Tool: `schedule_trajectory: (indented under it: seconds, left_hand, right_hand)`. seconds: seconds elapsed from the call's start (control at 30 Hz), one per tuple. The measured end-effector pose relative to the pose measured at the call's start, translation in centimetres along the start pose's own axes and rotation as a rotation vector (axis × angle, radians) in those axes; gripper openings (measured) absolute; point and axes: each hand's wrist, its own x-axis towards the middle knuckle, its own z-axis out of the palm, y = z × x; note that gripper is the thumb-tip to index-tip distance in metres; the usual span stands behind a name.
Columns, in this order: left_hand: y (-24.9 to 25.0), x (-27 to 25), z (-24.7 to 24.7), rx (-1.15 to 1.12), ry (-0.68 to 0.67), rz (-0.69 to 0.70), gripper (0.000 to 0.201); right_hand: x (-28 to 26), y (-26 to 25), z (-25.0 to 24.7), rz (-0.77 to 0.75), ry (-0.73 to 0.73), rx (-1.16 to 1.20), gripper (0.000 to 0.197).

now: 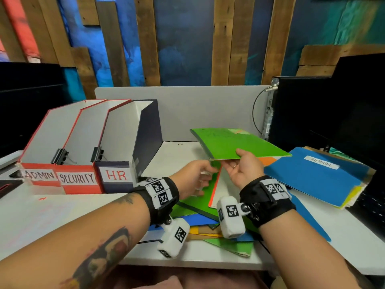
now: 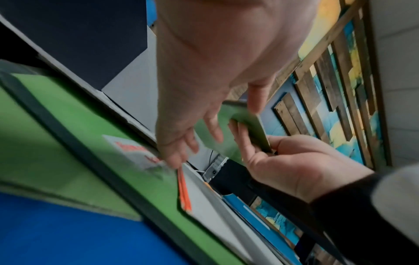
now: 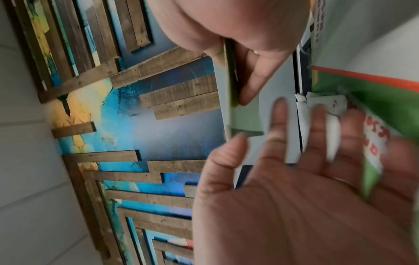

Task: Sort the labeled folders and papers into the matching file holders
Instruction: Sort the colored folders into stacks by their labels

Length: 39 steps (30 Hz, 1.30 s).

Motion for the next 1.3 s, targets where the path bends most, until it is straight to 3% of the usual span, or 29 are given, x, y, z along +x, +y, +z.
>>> schedule_trajectory:
  seconds: [0.07,0.2,0.37,0.5,0.53,0.6,0.73,0.9,0.97,1.0,1.03,1.07,1.2,1.23,1.3]
  left_hand:
    - [-1.2,0.4,0.5,0.179,0.0,-0.046,0.042]
    - [-2.3,1.4,1.5,0.439,0.058,0.02,0.033]
    - [-1.7,2.0,2.9,0.222,0.118,-0.118,0.055]
    - [-1.6,1.7,3.5,0.066,0.008,-0.263,0.019]
    - [-1.8,1.7,3.8,0.05,-0.034,-0.281,0.021]
    - [-2.1,1.8,4.5,0.064,-0.055,-0.282,0.026]
    - [-1.7,1.6,5.4,0.051,-0.018,-0.152,0.015]
    - [1.5,0.8,3.4,0.03,0.229,0.034,0.025]
    - [2.9,0.8,1.6,0.099,0.349,0.101,0.013]
    - [3.2,0.4,1.0,0.255,0.348,0.103,0.015]
    - [3.0,0.0,0.6,0.508,0.445,0.141,0.026]
    - [2.8,0.4,-0.1,0.603,0.52,0.139,0.032]
    - [2.4,2.9,-5.4,0.203,0.598,0.123,0.035]
    - [2.1,3.2,-6.4,0.18,0.659,0.124,0.035]
    - [1.1,3.6,-8.7,0.432,0.716,0.104,0.035]
  right_hand:
    - [0.6,-0.7,-0.1,-0.03,0.034,-0.003,0.035]
    - [0.8,-1.8,-0.7,-0.008,0.003,-0.093,0.022]
    - [1.3,-0.9,-1.7,0.166,0.094,-0.191,0.01]
    - [1.3,-0.5,-1.7,0.194,0.09,-0.201,0.011]
    - [1.2,-0.6,-1.6,0.209,0.073,-0.206,0.012]
    - [0.6,-1.0,-1.4,0.228,0.038,-0.228,0.018]
    - [-0.2,-2.3,-1.5,0.204,-0.019,-0.294,0.015]
    - [-0.3,-2.8,-1.8,0.1,-0.032,-0.335,0.009]
    - [-0.3,-2.6,-2.1,0.074,-0.027,-0.323,0.006]
    - [-0.4,-2.5,-2.3,0.068,-0.027,-0.318,0.006]
    - [-0.5,-2.5,-2.4,0.067,-0.028,-0.32,0.007]
    - [-0.6,-2.4,-2.6,0.068,-0.027,-0.32,0.008]
    - [-0.9,-2.7,-3.2,0.071,-0.016,-0.322,0.014]
    - [-0.9,-2.7,-3.4,0.067,-0.01,-0.323,0.016]
    - [-0.9,-2.7,-3.7,0.06,0.001,-0.329,0.022]
